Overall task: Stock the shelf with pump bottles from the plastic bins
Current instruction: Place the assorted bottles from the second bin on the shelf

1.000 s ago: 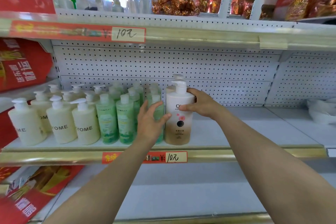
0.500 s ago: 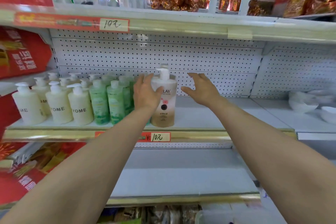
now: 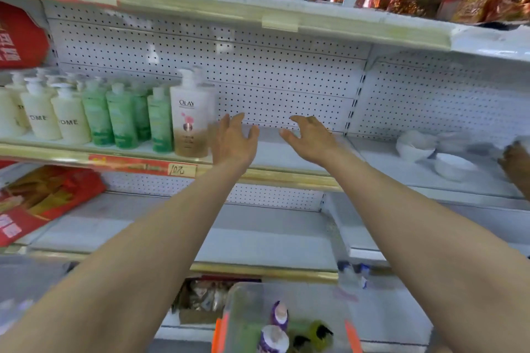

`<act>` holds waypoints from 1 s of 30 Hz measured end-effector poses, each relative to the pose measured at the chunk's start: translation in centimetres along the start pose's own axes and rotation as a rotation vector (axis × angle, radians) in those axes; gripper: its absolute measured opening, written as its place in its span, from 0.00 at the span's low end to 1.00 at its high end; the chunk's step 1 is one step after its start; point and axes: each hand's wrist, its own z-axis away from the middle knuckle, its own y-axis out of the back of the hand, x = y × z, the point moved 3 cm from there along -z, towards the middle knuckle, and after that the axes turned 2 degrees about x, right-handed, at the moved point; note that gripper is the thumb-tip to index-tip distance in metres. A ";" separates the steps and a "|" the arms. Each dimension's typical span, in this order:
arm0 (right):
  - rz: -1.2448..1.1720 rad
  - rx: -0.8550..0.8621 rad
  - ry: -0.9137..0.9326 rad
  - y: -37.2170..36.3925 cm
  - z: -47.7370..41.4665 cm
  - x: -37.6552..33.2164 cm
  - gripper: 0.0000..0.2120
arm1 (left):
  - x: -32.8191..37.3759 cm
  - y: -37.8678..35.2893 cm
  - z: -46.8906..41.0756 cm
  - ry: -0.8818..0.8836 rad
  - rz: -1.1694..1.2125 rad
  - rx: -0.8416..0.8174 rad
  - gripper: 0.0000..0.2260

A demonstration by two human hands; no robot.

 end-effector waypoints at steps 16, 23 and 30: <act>-0.190 -0.392 -0.275 -16.7 12.8 17.1 0.32 | -12.4 -15.3 17.6 0.344 -0.044 -0.429 0.27; -0.298 -0.631 -0.458 -29.0 19.2 20.1 0.32 | -23.3 -19.7 25.6 0.625 -0.011 -0.734 0.25; -0.463 -0.631 -0.673 -37.6 23.9 20.4 0.37 | -29.5 -22.8 30.7 0.759 0.155 -1.017 0.25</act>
